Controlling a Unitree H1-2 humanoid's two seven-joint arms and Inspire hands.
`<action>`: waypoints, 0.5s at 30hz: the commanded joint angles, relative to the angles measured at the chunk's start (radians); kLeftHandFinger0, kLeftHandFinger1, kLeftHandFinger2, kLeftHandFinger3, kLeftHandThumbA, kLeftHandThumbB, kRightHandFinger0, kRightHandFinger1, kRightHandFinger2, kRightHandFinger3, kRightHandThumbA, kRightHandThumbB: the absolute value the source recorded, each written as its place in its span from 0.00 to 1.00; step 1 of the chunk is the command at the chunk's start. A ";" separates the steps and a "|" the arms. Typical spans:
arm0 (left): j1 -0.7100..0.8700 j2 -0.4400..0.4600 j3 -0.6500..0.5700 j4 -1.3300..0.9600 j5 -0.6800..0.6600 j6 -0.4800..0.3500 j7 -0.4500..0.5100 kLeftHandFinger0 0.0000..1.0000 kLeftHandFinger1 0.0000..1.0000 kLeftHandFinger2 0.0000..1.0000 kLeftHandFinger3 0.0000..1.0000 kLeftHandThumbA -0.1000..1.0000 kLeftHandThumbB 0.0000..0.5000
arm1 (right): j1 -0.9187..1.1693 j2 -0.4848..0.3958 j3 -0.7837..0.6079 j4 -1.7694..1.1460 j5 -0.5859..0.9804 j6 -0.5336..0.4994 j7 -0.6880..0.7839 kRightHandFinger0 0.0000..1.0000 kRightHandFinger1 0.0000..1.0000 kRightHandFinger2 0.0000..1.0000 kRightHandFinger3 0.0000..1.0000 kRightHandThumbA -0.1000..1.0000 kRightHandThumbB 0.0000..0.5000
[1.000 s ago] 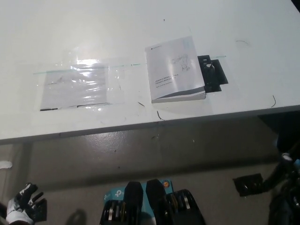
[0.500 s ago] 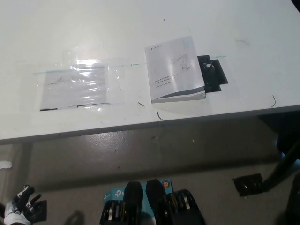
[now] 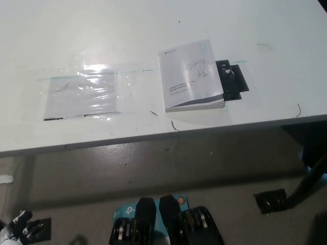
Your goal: The robot uses its right hand to slide under the cover of the book kept in the middle of the desk and open it
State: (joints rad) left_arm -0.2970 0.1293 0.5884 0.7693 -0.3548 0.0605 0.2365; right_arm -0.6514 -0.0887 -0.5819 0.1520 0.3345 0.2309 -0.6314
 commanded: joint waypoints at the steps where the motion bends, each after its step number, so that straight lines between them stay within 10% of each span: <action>1: -0.006 0.027 -0.009 0.006 -0.002 -0.025 0.014 0.60 0.51 0.67 0.70 0.75 0.05 | -0.083 -0.042 0.060 -0.098 -0.038 0.076 0.015 0.86 1.00 1.00 1.00 0.71 0.10; 4: 0.005 0.019 -0.009 -0.022 -0.008 -0.011 0.013 0.59 0.51 0.68 0.74 0.72 0.06 | -0.111 -0.034 0.074 -0.120 -0.033 0.098 0.001 0.63 0.88 0.99 1.00 0.68 0.12; 15: 0.003 0.029 -0.024 0.012 -0.006 -0.034 0.004 0.57 0.52 0.68 0.71 0.75 0.20 | -0.094 0.062 0.255 -0.080 0.018 0.033 0.186 0.65 0.92 0.95 1.00 0.65 0.18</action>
State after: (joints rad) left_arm -0.2894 0.1314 0.5695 0.7789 -0.3552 0.0554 0.2406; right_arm -0.7220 -0.0544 -0.3714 0.0702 0.3351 0.2929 -0.5427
